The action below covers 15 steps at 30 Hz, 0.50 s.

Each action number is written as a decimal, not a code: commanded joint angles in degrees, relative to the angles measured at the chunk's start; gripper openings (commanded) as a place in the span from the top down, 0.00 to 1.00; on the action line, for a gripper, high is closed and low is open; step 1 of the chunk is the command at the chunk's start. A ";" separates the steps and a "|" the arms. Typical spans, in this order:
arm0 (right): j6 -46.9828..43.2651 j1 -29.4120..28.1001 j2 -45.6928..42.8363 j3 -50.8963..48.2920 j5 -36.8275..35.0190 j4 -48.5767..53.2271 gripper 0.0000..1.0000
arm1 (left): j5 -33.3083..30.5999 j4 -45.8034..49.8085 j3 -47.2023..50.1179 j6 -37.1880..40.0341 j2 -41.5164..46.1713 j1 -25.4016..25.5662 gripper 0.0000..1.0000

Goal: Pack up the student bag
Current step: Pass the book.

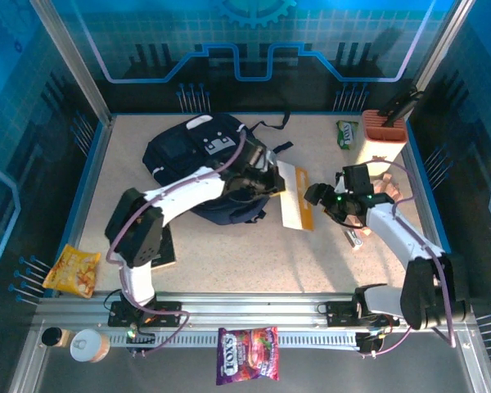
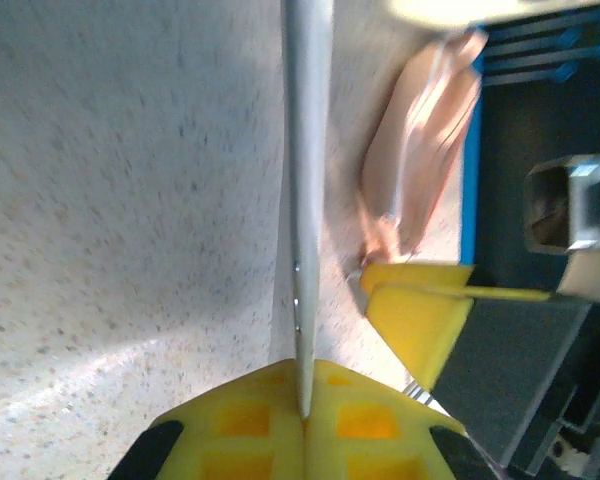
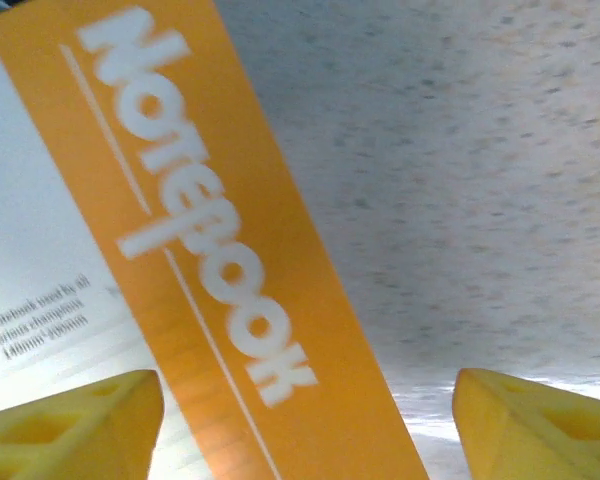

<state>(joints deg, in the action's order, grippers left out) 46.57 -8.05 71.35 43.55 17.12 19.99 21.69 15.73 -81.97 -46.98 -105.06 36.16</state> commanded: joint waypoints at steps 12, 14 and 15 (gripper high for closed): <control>24.25 -7.74 -1.24 -5.81 9.40 -30.72 0.03 | -4.34 -21.12 22.55 -17.65 21.36 -16.88 1.00; 30.19 -10.69 0.77 -6.97 8.11 -38.40 0.03 | -5.57 -25.42 26.05 -21.36 23.06 -17.52 1.00; 32.46 -12.00 1.74 -7.36 7.41 -41.66 0.03 | -5.96 -26.76 27.05 -22.57 23.56 -17.53 1.00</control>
<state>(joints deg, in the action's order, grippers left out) 69.04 -17.10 70.96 37.85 24.88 -8.82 17.65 -2.61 -57.76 -62.33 -83.64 18.90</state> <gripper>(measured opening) 0.967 0.064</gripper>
